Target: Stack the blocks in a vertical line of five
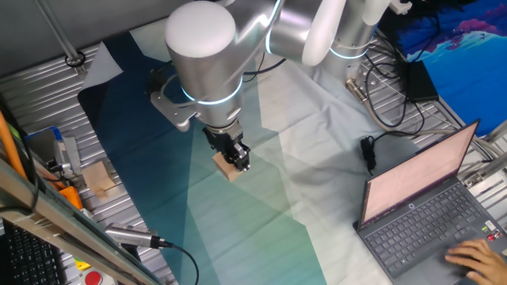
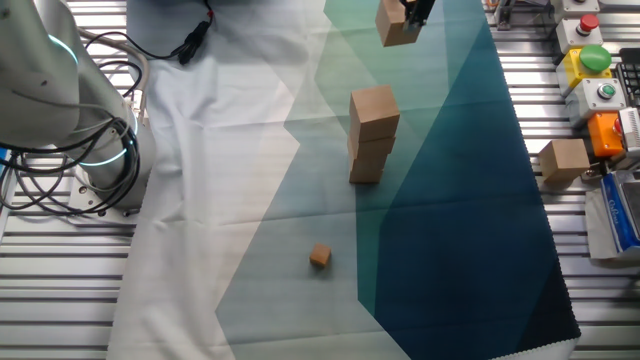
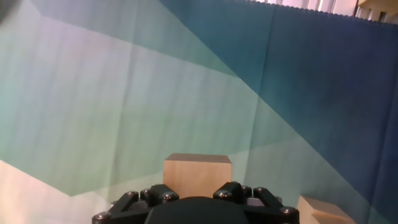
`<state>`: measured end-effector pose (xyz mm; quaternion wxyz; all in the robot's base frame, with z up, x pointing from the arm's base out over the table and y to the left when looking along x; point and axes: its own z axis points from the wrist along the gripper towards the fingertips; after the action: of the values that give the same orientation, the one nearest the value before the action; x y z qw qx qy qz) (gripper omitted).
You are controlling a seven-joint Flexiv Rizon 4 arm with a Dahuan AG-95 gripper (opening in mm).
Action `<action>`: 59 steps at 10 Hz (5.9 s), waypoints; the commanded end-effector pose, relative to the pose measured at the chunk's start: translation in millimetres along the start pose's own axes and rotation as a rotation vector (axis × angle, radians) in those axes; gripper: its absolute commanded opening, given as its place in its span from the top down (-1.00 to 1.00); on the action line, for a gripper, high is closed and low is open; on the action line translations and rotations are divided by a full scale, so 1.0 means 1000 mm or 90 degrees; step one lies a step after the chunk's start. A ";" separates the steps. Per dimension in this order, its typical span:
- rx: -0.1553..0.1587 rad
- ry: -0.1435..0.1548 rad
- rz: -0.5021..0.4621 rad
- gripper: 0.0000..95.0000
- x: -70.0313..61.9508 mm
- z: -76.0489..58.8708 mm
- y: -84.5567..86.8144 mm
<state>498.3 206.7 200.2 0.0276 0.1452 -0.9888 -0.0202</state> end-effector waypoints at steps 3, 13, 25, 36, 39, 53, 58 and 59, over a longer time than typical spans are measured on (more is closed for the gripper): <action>0.001 -0.001 0.014 1.00 0.001 0.000 0.000; -0.001 -0.005 -0.026 1.00 0.068 -0.057 -0.043; 0.011 0.001 -0.065 1.00 0.067 -0.076 -0.016; 0.014 -0.026 0.011 1.00 0.067 -0.076 -0.016; 0.020 -0.026 0.007 1.00 0.068 -0.080 -0.021; 0.025 -0.043 0.021 1.00 0.093 -0.111 -0.145; 0.026 -0.052 0.020 1.00 0.095 -0.103 -0.160; 0.026 -0.053 0.019 1.00 0.095 -0.101 -0.163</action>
<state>461.0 19.8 297.8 -0.0139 0.1295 -0.9915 -0.0060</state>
